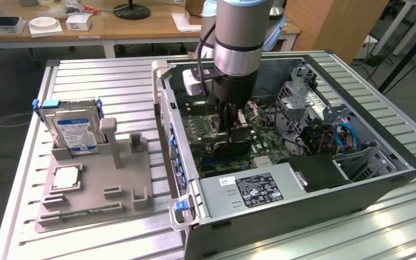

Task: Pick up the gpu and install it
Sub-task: 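Insert the gpu into the slot, then press down on the gpu until it lock into place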

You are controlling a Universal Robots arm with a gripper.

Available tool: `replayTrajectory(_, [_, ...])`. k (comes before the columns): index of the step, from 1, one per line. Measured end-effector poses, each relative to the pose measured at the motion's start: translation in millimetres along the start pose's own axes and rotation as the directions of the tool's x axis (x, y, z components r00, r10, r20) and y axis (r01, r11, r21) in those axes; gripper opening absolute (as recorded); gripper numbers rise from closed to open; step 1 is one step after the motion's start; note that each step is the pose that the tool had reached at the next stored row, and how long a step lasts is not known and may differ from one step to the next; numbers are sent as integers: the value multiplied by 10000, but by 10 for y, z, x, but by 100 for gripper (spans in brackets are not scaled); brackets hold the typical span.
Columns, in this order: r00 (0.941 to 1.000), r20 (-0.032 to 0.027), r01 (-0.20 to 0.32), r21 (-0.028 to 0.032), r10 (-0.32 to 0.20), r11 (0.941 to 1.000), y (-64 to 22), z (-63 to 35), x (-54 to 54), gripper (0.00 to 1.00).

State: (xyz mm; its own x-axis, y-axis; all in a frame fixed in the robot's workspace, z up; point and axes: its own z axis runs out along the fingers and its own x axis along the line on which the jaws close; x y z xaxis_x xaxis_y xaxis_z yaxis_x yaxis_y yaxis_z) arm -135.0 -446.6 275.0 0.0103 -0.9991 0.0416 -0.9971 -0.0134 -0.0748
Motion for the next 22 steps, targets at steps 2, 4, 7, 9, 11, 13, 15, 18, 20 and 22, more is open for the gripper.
replayTrajectory(2, [10000, 2, -2, 0, 2, 10000, -1, -15, 0, 53])
replayTrajectory(4, [10000, 2, -1, 0, 1, 10000, -1, -15, 0, 53])
replayTrajectory(7, [10000, 1, -1, 0, 1, 10000, -1, -15, 1, 45])
replayTrajectory(9, [10000, 0, -1, -1, 1, 10000, -1, -16, 1, 33])
replayTrajectory(11, [10000, 0, -2, -1, 2, 10000, -1, -16, 1, 27])
replayTrajectory(13, [10000, 0, -1, -1, 1, 10000, -1, -16, 1, 22])
replayTrajectory(15, [10000, 0, -1, -1, 1, 10000, -1, -16, 1, 11])
replayTrajectory(18, [10000, 1, -1, -1, 1, 10000, -1, -16, 1, 11])
replayTrajectory(20, [10000, 0, -1, 0, 1, 10000, -1, -16, 1, 11])
replayTrajectory(22, [10000, 1, -1, -1, 1, 10000, -1, -16, 1, 11])
